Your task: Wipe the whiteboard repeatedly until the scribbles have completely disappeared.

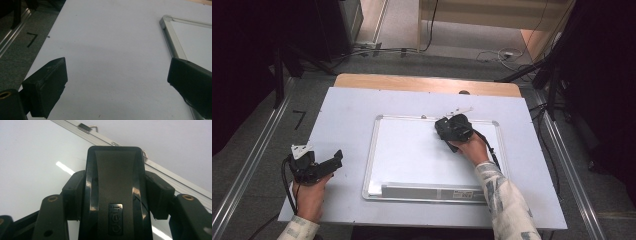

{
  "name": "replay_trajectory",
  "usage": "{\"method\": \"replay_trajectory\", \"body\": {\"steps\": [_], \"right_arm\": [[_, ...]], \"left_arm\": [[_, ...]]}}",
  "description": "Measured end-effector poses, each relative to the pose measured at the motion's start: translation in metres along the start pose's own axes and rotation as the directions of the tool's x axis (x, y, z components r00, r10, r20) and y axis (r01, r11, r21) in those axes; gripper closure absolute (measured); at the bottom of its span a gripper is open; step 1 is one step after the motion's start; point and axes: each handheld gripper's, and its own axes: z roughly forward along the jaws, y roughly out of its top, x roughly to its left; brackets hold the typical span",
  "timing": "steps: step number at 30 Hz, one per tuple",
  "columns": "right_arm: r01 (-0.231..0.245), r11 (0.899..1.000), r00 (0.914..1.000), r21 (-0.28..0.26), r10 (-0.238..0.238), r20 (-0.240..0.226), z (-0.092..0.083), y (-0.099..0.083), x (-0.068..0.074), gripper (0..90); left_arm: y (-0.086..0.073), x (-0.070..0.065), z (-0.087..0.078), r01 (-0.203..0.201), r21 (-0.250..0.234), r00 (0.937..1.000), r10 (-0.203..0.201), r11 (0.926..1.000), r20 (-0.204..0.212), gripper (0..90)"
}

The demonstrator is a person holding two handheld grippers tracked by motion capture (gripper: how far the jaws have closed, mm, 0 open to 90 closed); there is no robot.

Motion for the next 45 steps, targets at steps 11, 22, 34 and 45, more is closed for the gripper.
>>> {"method": "replay_trajectory", "body": {"steps": [11, 22, 34, 45], "right_arm": [[-0.039, 0.999, 0.9989, 0.0, 0.039, 0.027, -0.013, -0.016, -0.025, 38.1], [-0.067, 0.998, 0.9963, -0.007, 0.067, 0.054, -0.024, -0.029, -0.044, 37.9], [-0.09, 0.996, 0.9938, -0.024, 0.092, 0.063, -0.033, -0.041, -0.057, 37.9], [-0.087, 0.996, 0.9927, -0.025, 0.089, 0.081, -0.045, -0.052, -0.063, 37.9]], "left_arm": [[0.0, -0.001, 0.0, 0.001, 0.002, 1.0, -0.001, 1.0, -0.003, 3.0], [0.0, 0.0, 0.001, 0.002, 0.003, 1.0, -0.002, 1.0, -0.003, 3.0], [0.0, 0.0, 0.001, 0.001, 0.004, 1.0, -0.001, 1.0, -0.004, 3.0], [0.0, -0.001, 0.002, 0.001, 0.004, 1.0, -0.001, 1.0, -0.004, 3.0]]}}
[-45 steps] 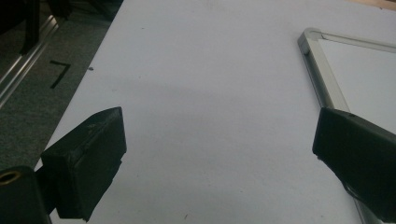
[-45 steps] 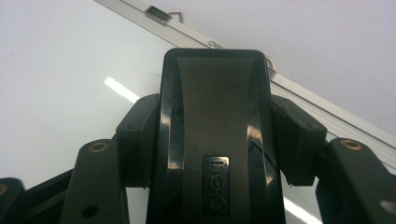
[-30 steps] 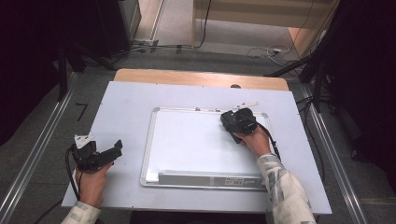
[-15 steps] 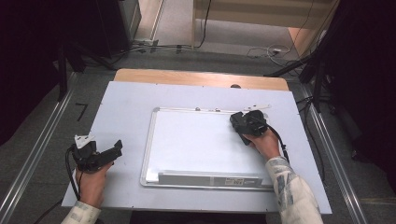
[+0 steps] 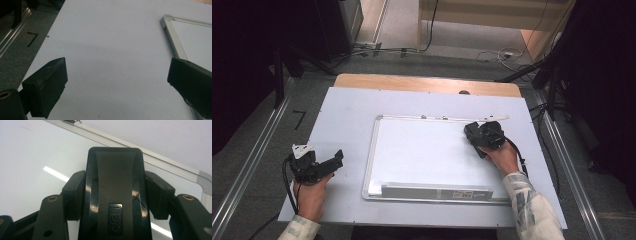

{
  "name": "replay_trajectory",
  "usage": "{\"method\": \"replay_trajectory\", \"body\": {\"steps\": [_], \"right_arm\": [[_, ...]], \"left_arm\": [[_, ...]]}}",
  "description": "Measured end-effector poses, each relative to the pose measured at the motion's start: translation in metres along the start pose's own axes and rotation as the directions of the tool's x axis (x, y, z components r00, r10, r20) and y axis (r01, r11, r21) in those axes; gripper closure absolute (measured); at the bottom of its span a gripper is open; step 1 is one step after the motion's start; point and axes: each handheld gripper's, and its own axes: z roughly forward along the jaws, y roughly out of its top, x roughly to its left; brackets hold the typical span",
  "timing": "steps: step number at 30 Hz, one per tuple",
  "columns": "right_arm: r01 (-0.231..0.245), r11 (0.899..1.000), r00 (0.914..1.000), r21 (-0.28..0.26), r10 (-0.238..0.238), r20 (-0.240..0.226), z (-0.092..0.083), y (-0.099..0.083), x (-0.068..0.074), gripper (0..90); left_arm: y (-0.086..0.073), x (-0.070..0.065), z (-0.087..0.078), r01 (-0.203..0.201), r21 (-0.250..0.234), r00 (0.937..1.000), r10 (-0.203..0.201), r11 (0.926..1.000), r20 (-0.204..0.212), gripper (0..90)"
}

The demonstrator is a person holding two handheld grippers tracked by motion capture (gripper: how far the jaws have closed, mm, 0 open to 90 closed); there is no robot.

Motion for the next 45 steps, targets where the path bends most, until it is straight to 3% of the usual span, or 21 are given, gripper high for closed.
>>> {"method": "replay_trajectory", "body": {"steps": [7, 11, 22, 34, 45], "right_arm": [[-0.036, 0.998, 0.9993, -0.06, 0.036, -0.006, -0.026, -0.003, -0.005, 37.9], [-0.042, 0.997, 0.9991, -0.065, 0.041, -0.003, -0.037, -0.006, -0.005, 37.9], [-0.083, 0.994, 0.9962, -0.076, 0.085, 0.02, -0.055, -0.017, 0.0, 37.8], [-0.088, 0.991, 0.9952, -0.101, 0.091, 0.035, -0.072, -0.034, 0.012, 37.8], [-0.119, 0.987, 0.9913, -0.112, 0.125, 0.042, -0.081, -0.045, 0.017, 37.8]], "left_arm": [[0.0, -0.001, 0.0, -0.002, 0.001, 1.0, 0.002, 1.0, -0.001, 3.0], [0.0, -0.002, 0.0, -0.003, 0.0, 1.0, 0.003, 1.0, 0.001, 3.0], [0.0, -0.002, 0.001, 0.0, 0.0, 1.0, 0.0, 1.0, 0.001, 3.0], [0.001, -0.001, 0.0, 0.0, 0.0, 1.0, 0.0, 1.0, 0.004, 3.0], [0.001, -0.001, 0.0, 0.003, -0.003, 1.0, -0.003, 1.0, 0.004, 3.0]]}}
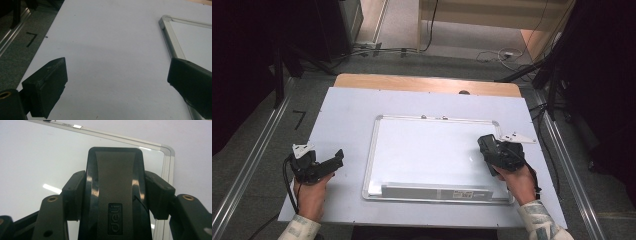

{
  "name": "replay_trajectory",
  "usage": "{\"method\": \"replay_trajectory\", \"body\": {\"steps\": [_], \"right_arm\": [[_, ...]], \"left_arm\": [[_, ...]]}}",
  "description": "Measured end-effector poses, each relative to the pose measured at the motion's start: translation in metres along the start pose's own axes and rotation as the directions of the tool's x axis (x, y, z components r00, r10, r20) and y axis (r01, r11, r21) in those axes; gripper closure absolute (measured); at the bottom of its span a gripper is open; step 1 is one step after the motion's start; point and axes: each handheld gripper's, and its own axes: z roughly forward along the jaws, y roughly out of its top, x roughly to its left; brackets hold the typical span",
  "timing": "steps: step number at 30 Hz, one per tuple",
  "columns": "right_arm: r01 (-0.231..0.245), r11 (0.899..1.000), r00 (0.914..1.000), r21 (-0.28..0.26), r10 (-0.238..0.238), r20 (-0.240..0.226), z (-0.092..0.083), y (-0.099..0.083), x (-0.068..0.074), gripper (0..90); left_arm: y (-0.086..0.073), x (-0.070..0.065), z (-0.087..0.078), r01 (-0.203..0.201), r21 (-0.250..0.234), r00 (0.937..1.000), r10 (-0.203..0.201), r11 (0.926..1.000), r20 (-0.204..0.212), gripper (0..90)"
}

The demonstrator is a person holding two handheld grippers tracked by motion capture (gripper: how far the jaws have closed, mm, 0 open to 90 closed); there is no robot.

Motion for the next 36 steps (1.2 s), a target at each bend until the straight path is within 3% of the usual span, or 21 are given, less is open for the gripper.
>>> {"method": "replay_trajectory", "body": {"steps": [15, 23, 31, 36], "right_arm": [[-0.014, 1.0, 0.9996, -0.001, 0.014, 0.023, -0.016, -0.019, 0.004, 37.7], [-0.027, 1.0, 0.9976, 0.015, 0.025, 0.064, -0.019, -0.028, 0.008, 37.7], [-0.048, 0.999, 0.9959, 0.01, 0.047, 0.077, -0.022, -0.034, 0.012, 37.7], [-0.077, 0.996, 0.9927, 0.037, 0.073, 0.096, -0.021, -0.041, 0.014, 37.7]], "left_arm": [[0.0, 0.0, 0.0, 0.003, 0.001, 1.0, -0.003, 1.0, 0.001, 3.0], [0.0, 0.0, 0.0, 0.003, 0.002, 1.0, -0.003, 1.0, 0.001, 3.0], [0.0, 0.001, 0.0, 0.007, 0.001, 1.0, -0.007, 1.0, 0.003, 3.0], [0.0, 0.001, 0.0, 0.009, 0.002, 1.0, -0.009, 1.0, 0.003, 3.0]]}}
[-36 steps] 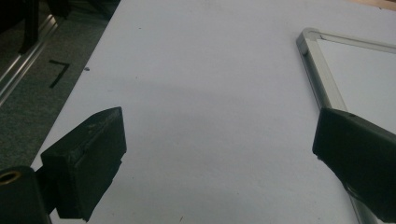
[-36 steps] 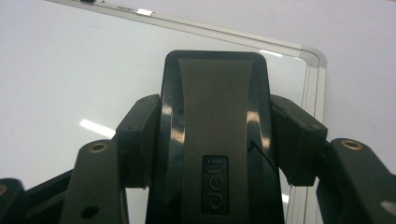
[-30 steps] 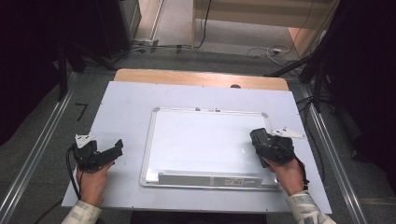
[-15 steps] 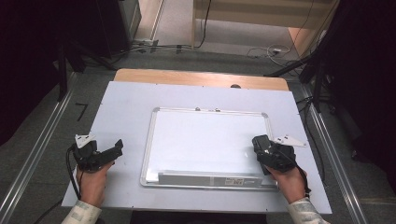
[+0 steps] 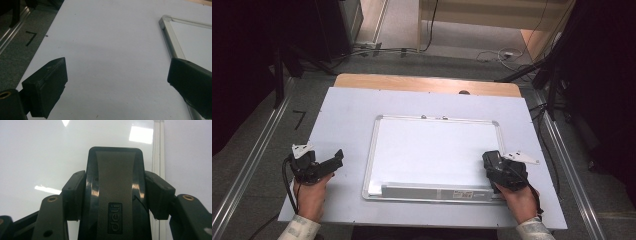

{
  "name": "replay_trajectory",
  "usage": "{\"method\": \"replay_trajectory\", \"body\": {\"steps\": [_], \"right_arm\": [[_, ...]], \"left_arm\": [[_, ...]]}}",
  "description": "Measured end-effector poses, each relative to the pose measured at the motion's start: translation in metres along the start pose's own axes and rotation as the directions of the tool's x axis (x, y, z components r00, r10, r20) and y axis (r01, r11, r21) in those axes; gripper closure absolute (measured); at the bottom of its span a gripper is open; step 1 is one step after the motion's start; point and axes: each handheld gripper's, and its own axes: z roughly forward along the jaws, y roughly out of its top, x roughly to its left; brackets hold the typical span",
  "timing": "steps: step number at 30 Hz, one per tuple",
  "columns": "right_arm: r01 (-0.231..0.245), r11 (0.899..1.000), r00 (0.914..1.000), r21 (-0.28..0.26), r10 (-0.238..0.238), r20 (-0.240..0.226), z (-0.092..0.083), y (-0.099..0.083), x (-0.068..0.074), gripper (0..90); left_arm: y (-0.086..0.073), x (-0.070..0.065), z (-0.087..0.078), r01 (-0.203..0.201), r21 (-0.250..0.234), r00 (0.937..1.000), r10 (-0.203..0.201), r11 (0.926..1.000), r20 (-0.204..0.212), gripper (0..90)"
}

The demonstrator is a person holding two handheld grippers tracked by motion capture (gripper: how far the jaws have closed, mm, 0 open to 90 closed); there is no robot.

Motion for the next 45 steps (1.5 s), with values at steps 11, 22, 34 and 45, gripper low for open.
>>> {"method": "replay_trajectory", "body": {"steps": [11, 22, 34, 45], "right_arm": [[-0.061, 0.997, 0.9959, 0.047, 0.058, 0.07, 0.004, -0.004, 0.0, 37.4], [-0.071, 0.992, 0.9928, 0.102, 0.06, 0.104, 0.009, -0.005, 0.0, 36.8], [-0.053, 0.998, 0.9959, 0.034, 0.051, 0.075, -0.003, -0.004, -0.002, 31.1], [-0.027, 1.0, 0.9996, -0.01, 0.027, -0.005, -0.009, 0.001, -0.009, 24.0]], "left_arm": [[0.0, 0.0, 0.0, 0.0, -0.002, 1.0, 0.0, 1.0, 0.0, 3.0], [0.0, 0.0, 0.0, -0.001, -0.001, 1.0, 0.001, 1.0, 0.001, 3.0], [0.0, 0.0, -0.001, 0.0, 0.0, 1.0, 0.0, 1.0, 0.001, 3.0], [0.0, 0.0, 0.0, -0.002, -0.002, 1.0, 0.002, 1.0, 0.001, 3.0]]}}
